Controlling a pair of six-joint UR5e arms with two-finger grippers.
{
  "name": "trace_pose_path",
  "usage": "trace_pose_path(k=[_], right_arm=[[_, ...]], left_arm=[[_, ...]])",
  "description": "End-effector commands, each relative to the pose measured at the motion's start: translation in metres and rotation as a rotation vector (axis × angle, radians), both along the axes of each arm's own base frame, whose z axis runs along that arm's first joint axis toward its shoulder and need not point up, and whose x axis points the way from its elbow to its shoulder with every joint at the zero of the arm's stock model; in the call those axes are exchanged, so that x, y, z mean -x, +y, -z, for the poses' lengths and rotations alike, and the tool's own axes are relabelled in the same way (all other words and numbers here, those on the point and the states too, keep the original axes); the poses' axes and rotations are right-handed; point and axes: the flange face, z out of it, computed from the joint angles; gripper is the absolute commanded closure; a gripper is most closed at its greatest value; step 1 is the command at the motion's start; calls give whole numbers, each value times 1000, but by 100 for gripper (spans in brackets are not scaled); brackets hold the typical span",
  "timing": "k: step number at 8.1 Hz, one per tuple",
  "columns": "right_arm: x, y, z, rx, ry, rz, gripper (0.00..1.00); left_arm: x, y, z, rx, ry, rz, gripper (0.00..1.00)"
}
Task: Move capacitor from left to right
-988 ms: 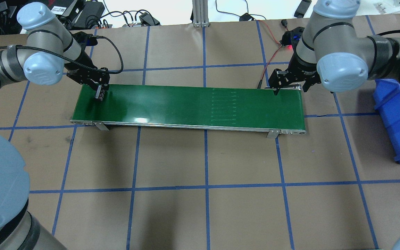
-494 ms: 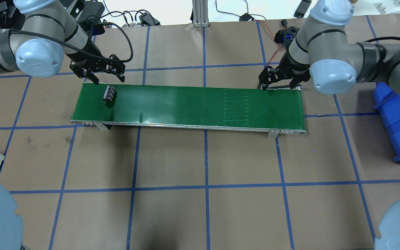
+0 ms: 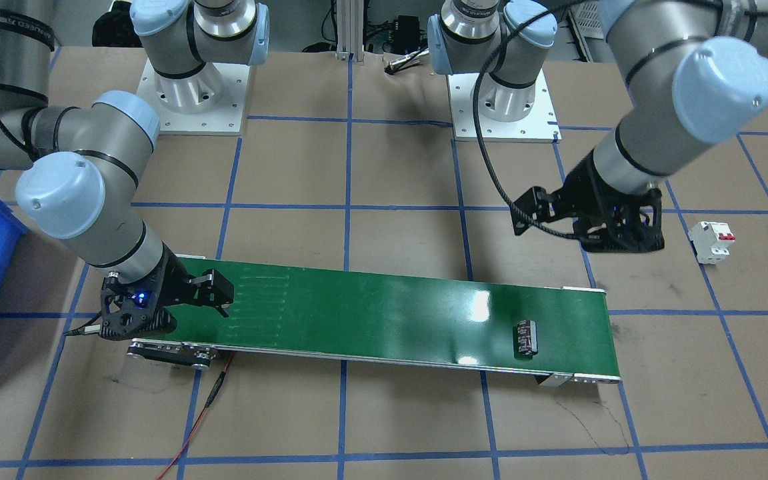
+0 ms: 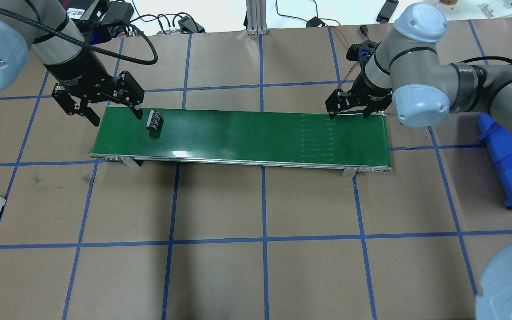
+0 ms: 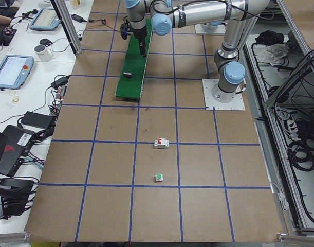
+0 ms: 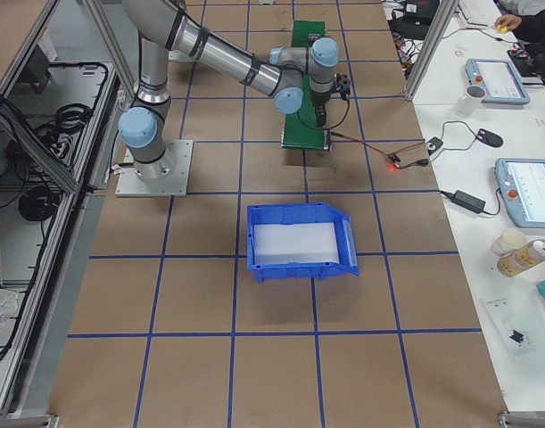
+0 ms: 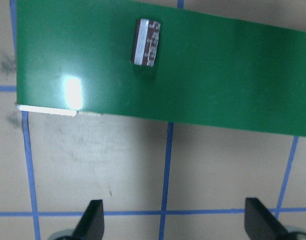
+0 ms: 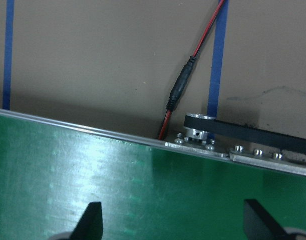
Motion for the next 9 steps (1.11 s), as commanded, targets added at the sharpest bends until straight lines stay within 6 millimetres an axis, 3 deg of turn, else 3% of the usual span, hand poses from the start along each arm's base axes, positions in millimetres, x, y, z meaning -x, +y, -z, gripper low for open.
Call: trace_pose_path(k=[1, 9], right_arm=[[0, 17, 7, 6, -8, 1, 0], [9, 17, 25, -25, -81, 31, 1]], left_arm=[[41, 54, -50, 14, -31, 4, 0], [42, 52, -54, 38, -32, 19, 0]])
